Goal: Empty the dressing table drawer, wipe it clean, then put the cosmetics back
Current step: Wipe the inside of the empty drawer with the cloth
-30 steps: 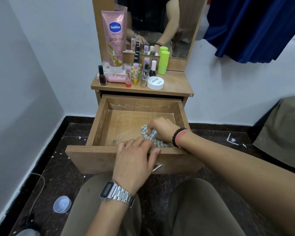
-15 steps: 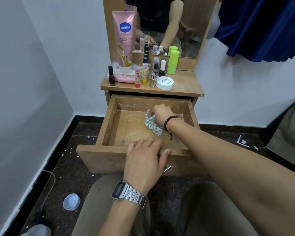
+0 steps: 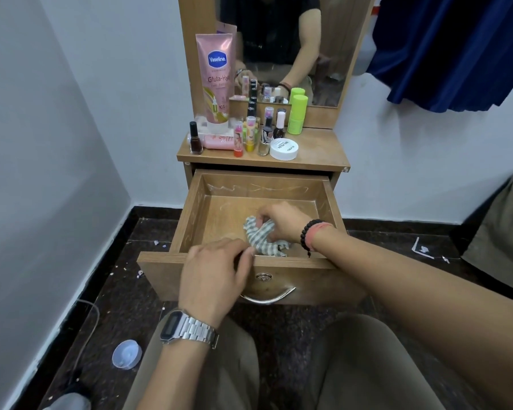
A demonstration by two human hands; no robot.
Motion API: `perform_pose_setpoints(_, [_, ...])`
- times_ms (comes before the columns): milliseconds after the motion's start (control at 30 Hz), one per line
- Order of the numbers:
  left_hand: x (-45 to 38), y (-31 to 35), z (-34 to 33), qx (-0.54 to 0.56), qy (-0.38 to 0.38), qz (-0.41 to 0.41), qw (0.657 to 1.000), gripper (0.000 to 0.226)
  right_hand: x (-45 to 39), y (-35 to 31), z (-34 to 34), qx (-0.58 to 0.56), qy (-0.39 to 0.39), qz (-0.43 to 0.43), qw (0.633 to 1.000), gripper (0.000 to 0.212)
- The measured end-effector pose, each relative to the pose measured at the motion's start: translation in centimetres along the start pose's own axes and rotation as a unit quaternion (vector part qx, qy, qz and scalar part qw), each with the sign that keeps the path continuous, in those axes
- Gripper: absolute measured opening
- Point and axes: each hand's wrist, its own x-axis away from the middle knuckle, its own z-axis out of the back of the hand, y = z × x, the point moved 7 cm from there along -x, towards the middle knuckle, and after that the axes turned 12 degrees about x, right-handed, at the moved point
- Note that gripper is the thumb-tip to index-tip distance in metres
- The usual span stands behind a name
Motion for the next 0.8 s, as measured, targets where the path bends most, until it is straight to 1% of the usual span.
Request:
perform_pose_setpoints(100, [0.0, -1.9, 1.1, -0.032, 0.04, 0.038, 0.998, 0.037, 0.2, 2.6, 0.0, -0.024, 0.027, -0.05, 0.998, 0.033])
perform_pose_setpoints(200, [0.4, -4.6, 3.0, -0.051, 0.114, 0.106, 0.987, 0.041, -0.7, 3.2, 0.1, -0.013, 0.028, -0.066, 0.997, 0.032])
perform_pose_setpoints(267, [0.8, -6.4, 4.0, -0.038, 0.16, 0.158, 0.974, 0.035, -1.8, 2.7, 0.2, -0.001, 0.019, -0.063, 0.998, 0.032])
perform_pose_setpoints(333, [1.0, -7.6, 4.2, 0.002, 0.19, 0.2, 0.961, 0.023, -3.2, 2.0, 0.3, -0.006, 0.027, -0.068, 0.997, 0.034])
perform_pose_setpoints(400, [0.8, -8.2, 4.0, 0.047, 0.206, 0.203, 0.956, 0.017, -4.9, 0.7, 0.3, -0.009, 0.038, -0.067, 0.997, 0.035])
perform_pose_setpoints(567, [1.0, -8.1, 4.1, 0.085, 0.241, 0.195, 0.947, 0.02, -8.0, -5.2, 0.5, 0.033, 0.075, -0.01, 0.997, 0.041])
perform_pose_setpoints(667, [1.1, -8.0, 4.1, 0.085, 0.247, 0.194, 0.946, 0.022, -8.7, -8.3, 0.0, 0.08, 0.072, 0.021, 0.994, 0.047])
perform_pose_setpoints(733, [1.1, -8.1, 4.1, 0.086, 0.248, 0.193, 0.945, 0.023, -8.3, -9.3, 0.1, 0.1, 0.066, 0.046, 0.992, 0.044])
perform_pose_setpoints(800, [1.2, -7.9, 4.2, 0.09, 0.251, 0.192, 0.944, 0.025, -6.9, -9.7, 0.2, 0.107, 0.051, 0.092, 0.989, 0.038])
